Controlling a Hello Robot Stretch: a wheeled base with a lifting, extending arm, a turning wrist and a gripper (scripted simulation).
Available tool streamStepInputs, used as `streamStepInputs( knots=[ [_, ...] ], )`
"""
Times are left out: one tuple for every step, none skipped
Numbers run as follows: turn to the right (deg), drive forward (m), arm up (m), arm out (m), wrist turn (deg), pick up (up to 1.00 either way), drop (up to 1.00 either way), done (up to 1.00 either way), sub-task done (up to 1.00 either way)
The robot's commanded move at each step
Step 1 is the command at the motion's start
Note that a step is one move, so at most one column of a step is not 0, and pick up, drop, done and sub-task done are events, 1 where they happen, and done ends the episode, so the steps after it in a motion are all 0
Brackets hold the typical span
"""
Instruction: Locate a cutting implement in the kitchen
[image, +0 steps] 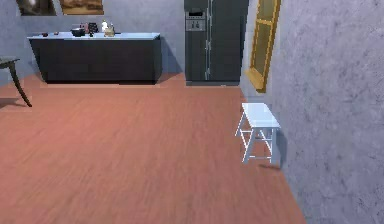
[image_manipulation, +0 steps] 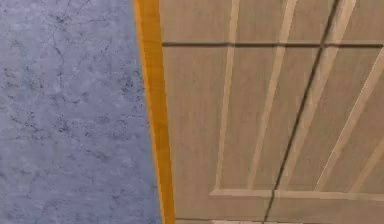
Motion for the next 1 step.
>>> streamStepInputs(
  knots=[
    [0.0,0.25,0.00,0.00,0.0,0.00,0.00,0.00,0.00]
  ],
)
